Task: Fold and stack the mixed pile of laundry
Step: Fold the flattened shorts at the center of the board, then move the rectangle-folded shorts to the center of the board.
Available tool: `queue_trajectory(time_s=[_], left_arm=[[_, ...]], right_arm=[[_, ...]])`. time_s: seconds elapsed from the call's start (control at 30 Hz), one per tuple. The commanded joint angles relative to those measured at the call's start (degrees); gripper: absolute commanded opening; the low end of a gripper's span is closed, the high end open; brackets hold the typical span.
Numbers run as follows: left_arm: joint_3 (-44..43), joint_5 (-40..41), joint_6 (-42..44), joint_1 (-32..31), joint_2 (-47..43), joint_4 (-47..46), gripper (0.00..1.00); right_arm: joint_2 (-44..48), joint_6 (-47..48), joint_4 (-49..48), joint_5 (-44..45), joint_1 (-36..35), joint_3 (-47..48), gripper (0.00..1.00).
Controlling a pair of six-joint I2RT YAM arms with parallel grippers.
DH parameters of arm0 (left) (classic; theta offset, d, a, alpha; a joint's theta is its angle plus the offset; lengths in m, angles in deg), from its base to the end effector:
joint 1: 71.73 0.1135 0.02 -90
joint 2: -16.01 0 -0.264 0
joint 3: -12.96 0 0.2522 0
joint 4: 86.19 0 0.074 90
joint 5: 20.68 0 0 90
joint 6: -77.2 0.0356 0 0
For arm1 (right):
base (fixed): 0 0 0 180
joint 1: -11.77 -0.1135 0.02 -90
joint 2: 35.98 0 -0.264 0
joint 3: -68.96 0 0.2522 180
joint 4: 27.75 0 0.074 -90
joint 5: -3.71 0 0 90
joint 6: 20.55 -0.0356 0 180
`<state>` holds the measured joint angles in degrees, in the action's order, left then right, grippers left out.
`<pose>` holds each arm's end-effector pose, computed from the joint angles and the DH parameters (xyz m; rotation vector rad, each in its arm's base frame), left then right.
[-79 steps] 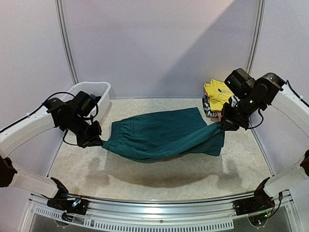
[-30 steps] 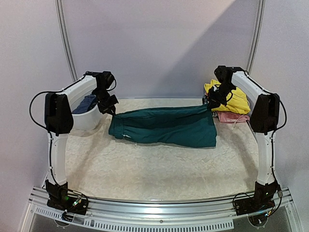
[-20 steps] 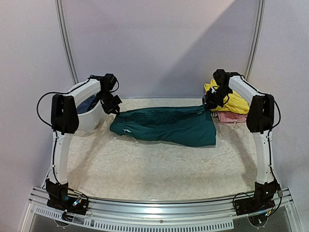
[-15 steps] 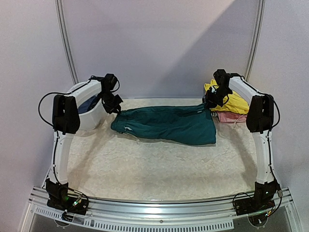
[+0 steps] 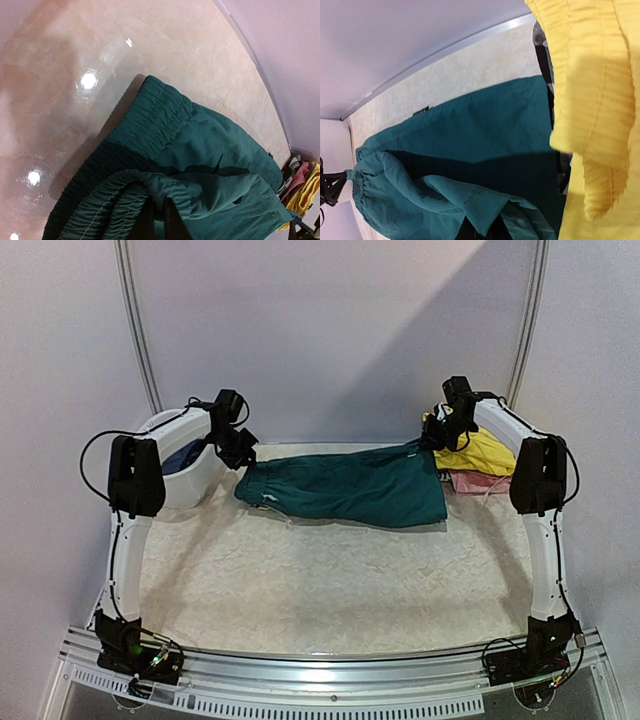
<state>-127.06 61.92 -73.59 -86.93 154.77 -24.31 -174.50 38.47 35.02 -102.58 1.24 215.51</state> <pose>0.5047 -0.1419 0.1978 -1.0248 2.5592 -0.5853 0.5192 0.1067 0.2353 0.3441 2.5719 0.6388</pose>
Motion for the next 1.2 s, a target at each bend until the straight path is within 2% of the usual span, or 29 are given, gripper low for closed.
queue_trajectory(time_s=[0.0, 0.07, 0.13, 0.17, 0.2, 0.23, 0.37, 0.43, 0.53, 0.7, 0.9, 1.17], left_arm=[[2.89, 3.85, -5.47, 0.01, -2.91, -8.31, 0.24], [2.36, 4.50, -5.14, -1.03, -4.17, -11.10, 0.53], [0.76, 5.79, -3.42, -2.03, -5.22, -11.21, 0.92], [0.19, 5.89, -2.71, -2.33, -5.79, -11.00, 0.99], [0.17, 5.60, -2.21, -2.57, -6.48, -10.92, 0.99], [0.64, 5.04, -1.81, -2.83, -7.19, -11.16, 1.00], [5.39, 4.03, 0.59, -3.64, -11.05, -11.47, 1.00], [8.18, 3.99, 2.24, -4.22, -13.19, -11.50, 0.96], [11.39, 2.72, 5.09, -5.42, -15.12, -11.45, 0.86], [11.36, -2.40, 10.23, -8.02, -12.29, -8.89, 0.73], [9.64, -6.32, 13.38, -11.38, -6.51, -6.91, 0.68], [9.45, -7.59, 15.96, -13.29, -1.34, -2.52, 0.66]], right_arm=[[-3.04, -6.64, -7.19, 1.42, 0.50, 1.06, 0.15], [-2.63, -9.11, -9.94, 1.41, 0.59, 1.59, 0.36], [-1.48, -10.28, -11.63, 1.83, 0.68, 2.96, 0.58], [-0.66, -10.60, -12.25, 2.22, 0.66, 3.36, 0.67], [0.10, -10.66, -12.84, 2.65, 0.62, 3.45, 0.76], [1.53, -10.54, -13.12, 2.93, 0.67, 3.37, 0.81], [5.70, -8.50, -11.30, 2.96, 0.23, 1.71, 0.85], [8.14, -5.89, -10.80, 3.41, -0.79, -2.10, 0.82], [12.83, -0.69, -10.91, 2.81, -3.39, -10.12, 0.77], [15.43, 5.02, -8.81, 1.07, -7.97, -19.81, 0.68], [11.57, 7.76, -6.47, 0.56, -11.38, -24.18, 0.57], [7.22, 7.86, -2.84, 1.10, -13.02, -26.39, 0.55]])
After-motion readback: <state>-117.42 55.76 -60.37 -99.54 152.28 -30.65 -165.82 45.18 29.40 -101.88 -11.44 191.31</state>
